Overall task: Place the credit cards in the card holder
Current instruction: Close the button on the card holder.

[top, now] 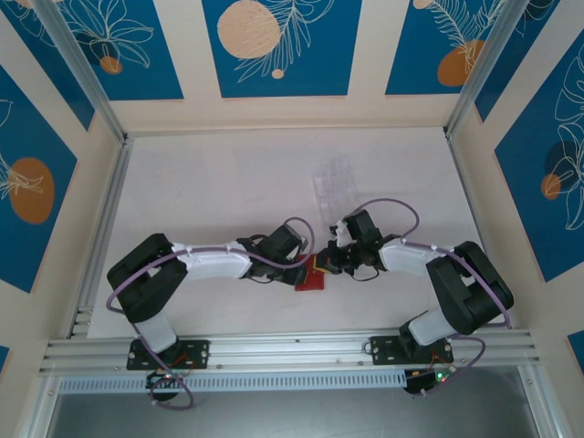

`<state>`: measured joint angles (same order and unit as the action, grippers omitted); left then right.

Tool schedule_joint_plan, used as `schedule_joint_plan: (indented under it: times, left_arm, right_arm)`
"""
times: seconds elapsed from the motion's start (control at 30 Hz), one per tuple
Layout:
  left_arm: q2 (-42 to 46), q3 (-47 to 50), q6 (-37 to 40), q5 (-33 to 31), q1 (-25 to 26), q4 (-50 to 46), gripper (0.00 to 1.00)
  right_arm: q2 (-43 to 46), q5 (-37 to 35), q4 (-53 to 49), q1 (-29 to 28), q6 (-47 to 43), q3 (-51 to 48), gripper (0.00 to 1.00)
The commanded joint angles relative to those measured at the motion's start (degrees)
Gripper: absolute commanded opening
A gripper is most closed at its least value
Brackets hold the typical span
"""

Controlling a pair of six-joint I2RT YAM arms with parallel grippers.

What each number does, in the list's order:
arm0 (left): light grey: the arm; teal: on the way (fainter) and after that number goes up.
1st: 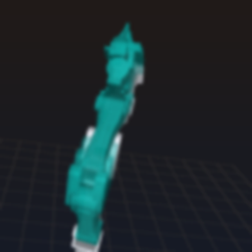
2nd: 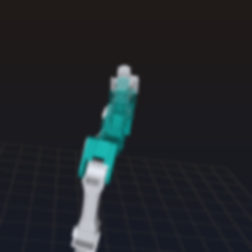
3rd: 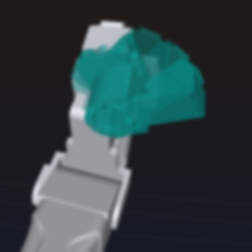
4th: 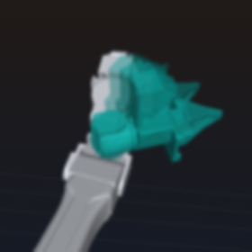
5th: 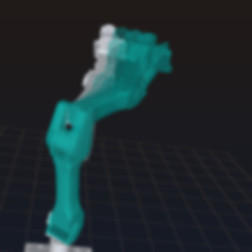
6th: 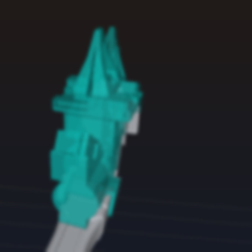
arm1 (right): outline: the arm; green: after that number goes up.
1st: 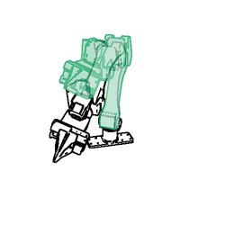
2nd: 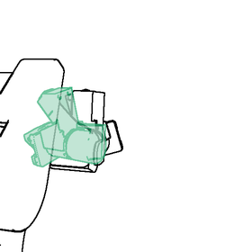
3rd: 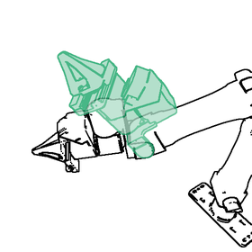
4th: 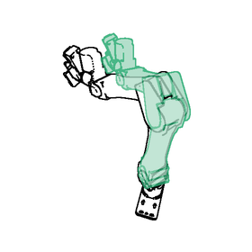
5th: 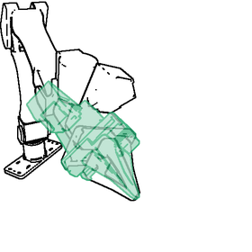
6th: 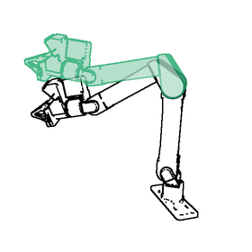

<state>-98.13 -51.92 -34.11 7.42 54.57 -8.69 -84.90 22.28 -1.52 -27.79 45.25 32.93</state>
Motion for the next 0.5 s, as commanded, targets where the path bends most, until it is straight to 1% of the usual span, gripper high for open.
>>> schedule_joint_plan:
  times: [0.0, 0.27, 0.47]
  left_arm:
    - [-2.86, -0.29, -0.13, -0.83, 1.16, -0.24, 0.27]
    - [-3.21, -0.36, -0.30, -0.56, 1.25, 0.23, 0.27]
    - [-3.38, -0.72, -0.26, -0.65, 1.25, 0.12, 0.27]
  right_arm:
    - [-1.37, 2.01, 1.12, -1.60, 0.89, 0.12, 0.00]
    - [-3.26, 0.27, 0.93, -3.10, 0.97, 0.75, 0.00]
    - [-1.53, -1.50, -0.50, -3.63, 0.56, -0.43, 0.00]
